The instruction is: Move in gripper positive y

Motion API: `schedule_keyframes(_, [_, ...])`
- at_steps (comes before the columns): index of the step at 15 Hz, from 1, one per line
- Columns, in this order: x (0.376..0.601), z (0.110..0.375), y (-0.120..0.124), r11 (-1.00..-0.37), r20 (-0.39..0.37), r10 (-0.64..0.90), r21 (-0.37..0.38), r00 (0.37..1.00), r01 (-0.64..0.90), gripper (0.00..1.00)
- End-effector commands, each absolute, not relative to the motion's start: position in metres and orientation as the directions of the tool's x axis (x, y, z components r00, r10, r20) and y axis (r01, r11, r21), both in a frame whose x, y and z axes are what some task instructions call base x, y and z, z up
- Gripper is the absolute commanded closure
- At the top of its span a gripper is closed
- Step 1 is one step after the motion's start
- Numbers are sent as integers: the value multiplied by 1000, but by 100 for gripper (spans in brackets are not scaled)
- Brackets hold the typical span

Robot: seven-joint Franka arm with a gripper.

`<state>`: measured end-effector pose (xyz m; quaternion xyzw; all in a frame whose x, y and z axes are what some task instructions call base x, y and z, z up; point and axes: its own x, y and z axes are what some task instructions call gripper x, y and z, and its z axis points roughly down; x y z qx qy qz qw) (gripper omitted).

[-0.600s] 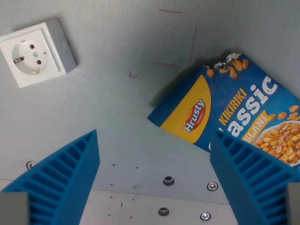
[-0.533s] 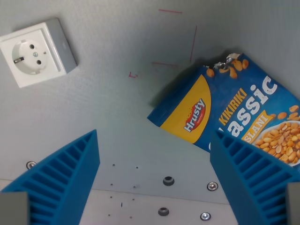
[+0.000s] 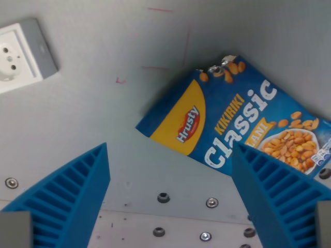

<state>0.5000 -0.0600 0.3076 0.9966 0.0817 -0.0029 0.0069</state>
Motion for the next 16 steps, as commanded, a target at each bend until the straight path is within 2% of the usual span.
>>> schedule_keyframes(1, [509, 309, -75, -985, -8, 174, 5, 985, 174, 0])
schedule_keyframes(16, [522, 309, -149, -985, -8, 174, 5, 985, 174, 0])
